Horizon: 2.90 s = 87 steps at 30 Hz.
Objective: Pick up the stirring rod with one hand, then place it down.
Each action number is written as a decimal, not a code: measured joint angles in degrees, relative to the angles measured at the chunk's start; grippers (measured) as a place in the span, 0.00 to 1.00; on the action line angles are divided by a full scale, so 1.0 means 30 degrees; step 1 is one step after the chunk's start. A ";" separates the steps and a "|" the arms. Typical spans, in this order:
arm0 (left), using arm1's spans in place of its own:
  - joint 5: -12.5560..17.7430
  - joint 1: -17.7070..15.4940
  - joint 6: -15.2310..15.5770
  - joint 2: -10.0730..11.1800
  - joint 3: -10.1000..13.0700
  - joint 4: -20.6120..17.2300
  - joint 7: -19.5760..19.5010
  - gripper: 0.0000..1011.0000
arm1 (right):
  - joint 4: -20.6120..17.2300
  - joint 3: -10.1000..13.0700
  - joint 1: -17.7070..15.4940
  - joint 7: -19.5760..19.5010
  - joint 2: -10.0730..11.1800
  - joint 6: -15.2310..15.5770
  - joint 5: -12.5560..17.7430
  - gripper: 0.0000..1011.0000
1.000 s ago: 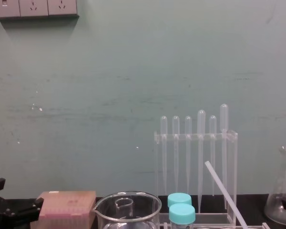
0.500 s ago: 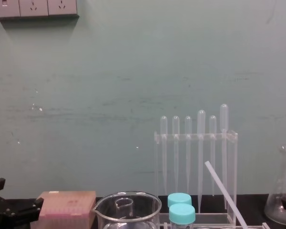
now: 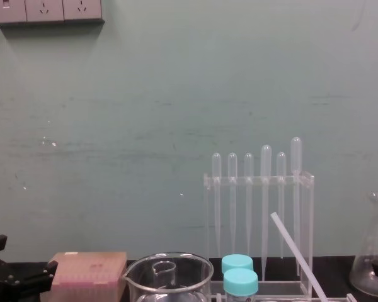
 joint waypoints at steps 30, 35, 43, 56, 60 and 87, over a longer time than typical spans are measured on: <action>0.0000 0.0000 0.0000 0.0000 0.0001 0.0000 -0.0001 0.99 | -0.0401 0.0949 -0.0369 -0.0012 -0.0257 -0.0807 -0.0038 0.99; -0.0001 0.0001 0.0001 0.0000 0.0000 0.0000 0.0000 0.99 | -0.0691 0.1312 -0.0412 0.0425 -0.0429 -0.1524 0.0184 0.99; 0.0000 0.0000 0.0000 0.0000 0.0001 0.0000 0.0000 0.99 | -0.1299 0.1248 -0.0321 0.2124 -0.0617 -0.3836 0.0029 0.99; -0.0001 0.0000 0.0000 0.0000 0.0001 0.0000 0.0000 0.99 | -0.0546 0.0151 0.1041 0.7387 -0.1070 -0.5482 0.2207 0.99; 0.0000 0.0000 0.0000 0.0000 0.0001 0.0000 0.0000 0.99 | 0.0324 -0.0022 0.1765 0.9702 -0.1506 -0.3363 0.4624 0.99; 0.0000 0.0000 0.0001 0.0000 0.0000 0.0000 0.0000 0.99 | 0.2701 -0.0441 0.3696 1.2354 -0.2330 0.3436 0.7581 0.99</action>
